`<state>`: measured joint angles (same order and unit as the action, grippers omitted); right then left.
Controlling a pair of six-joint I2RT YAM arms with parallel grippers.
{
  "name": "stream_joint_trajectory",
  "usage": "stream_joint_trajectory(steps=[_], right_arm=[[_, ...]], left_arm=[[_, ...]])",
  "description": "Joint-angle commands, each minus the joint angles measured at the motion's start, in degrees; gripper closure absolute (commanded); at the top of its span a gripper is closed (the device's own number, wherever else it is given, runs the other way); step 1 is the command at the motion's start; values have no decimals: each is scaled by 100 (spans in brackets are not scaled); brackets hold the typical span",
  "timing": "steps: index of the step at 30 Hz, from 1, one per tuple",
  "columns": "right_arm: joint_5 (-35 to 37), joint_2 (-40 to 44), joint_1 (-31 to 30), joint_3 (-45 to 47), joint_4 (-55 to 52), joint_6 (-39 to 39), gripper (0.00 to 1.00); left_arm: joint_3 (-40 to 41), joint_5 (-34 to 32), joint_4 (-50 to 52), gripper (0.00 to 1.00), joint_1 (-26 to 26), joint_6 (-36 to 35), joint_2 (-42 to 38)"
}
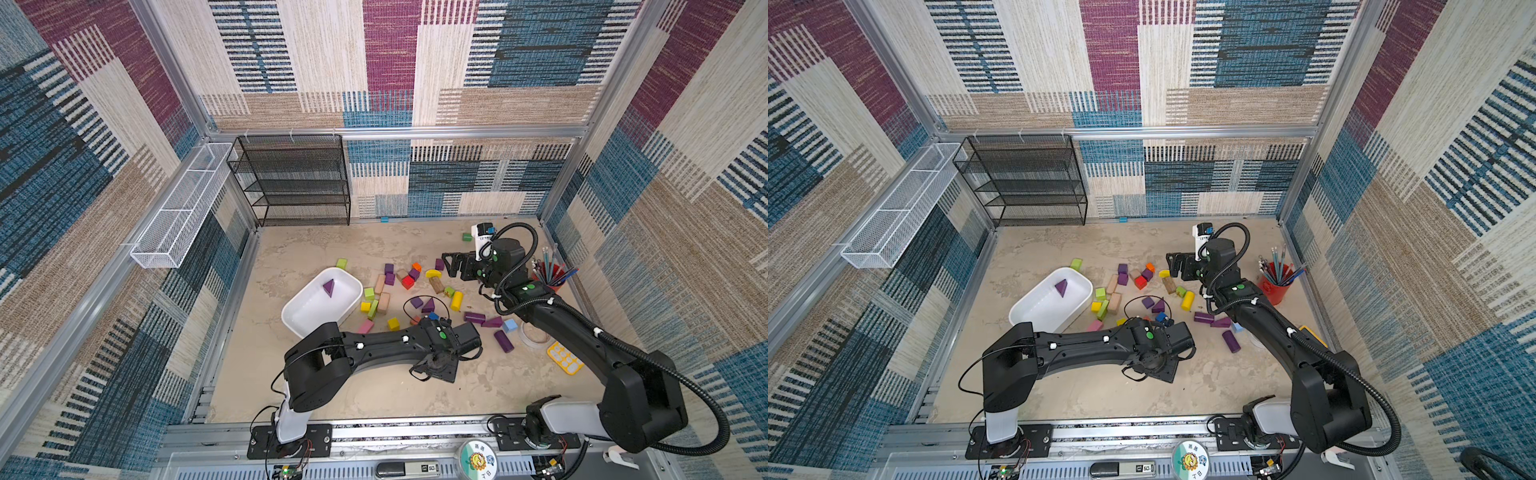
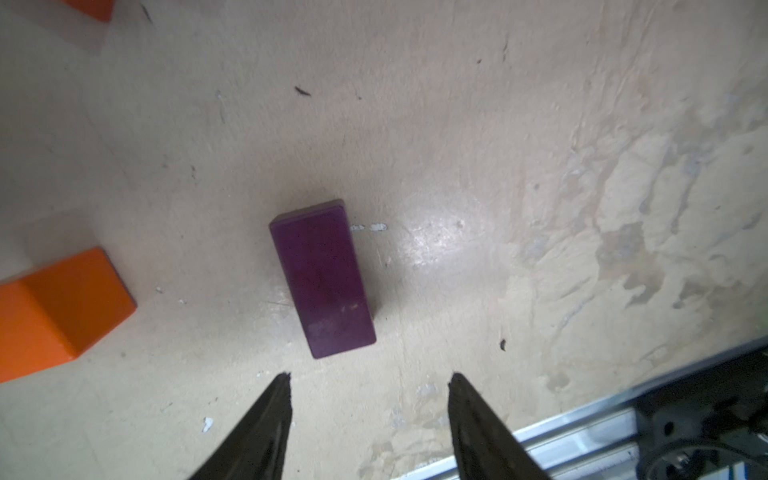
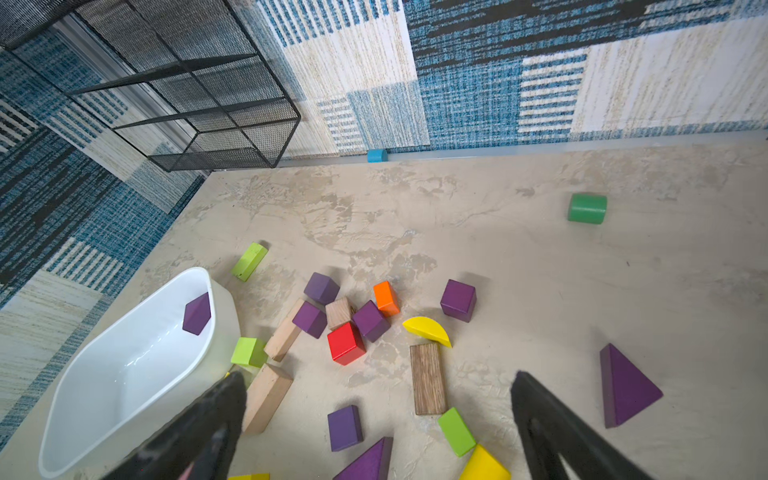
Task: Pick purple bricks into the storage bin
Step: Pick up the building block from the center of the board.
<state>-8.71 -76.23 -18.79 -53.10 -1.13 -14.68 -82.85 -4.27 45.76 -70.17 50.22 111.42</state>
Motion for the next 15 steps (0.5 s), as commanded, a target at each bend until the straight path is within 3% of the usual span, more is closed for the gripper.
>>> stream_joint_trajectory(steps=[1,15], right_arm=[[-146,55,-4,44,309,110,0],[-269,21,-7,229,574,231,0]], left_arm=[[66,-147,-11,37,3,162,20],[-160,-523,49,38,103,330,327]])
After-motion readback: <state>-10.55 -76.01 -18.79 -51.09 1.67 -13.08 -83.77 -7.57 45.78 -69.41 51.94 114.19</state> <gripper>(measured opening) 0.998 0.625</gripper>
